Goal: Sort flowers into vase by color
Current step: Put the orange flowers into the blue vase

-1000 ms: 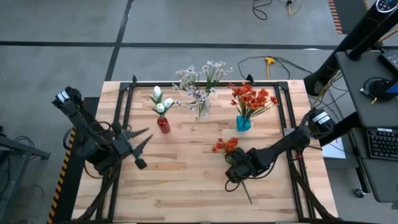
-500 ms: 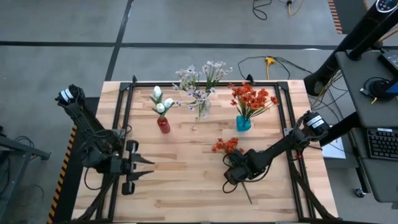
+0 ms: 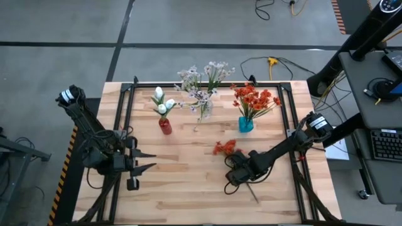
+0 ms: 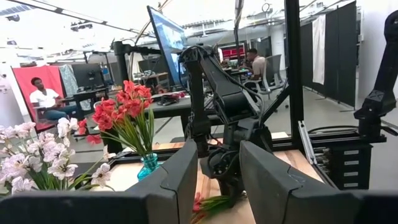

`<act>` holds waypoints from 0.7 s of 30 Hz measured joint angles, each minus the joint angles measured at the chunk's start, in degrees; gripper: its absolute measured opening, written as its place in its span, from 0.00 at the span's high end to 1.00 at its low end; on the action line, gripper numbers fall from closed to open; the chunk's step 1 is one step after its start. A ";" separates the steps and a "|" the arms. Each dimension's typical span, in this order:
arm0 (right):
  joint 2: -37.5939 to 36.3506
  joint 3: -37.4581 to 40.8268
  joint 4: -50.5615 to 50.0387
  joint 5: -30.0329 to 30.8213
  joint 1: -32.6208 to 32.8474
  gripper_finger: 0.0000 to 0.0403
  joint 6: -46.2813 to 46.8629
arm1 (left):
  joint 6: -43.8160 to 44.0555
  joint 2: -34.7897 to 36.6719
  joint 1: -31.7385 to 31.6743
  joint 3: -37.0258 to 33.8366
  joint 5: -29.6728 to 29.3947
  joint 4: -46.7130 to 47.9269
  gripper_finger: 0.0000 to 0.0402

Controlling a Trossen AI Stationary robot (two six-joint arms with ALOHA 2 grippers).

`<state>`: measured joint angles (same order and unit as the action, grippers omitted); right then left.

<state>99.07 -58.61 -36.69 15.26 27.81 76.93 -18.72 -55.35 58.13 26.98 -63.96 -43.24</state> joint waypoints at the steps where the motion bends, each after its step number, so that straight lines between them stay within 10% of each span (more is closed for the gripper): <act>1: 0.00 0.00 0.04 -0.01 0.00 0.77 0.00 | -0.02 0.02 0.00 0.00 0.00 0.02 0.74; 21: -11.45 0.04 13.75 8.18 0.83 0.93 -16.52 | -0.87 0.11 0.02 -0.02 -0.24 0.66 0.74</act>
<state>87.62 -58.57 -22.93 23.44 28.64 60.41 -19.59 -55.24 58.15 26.96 -64.20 -42.59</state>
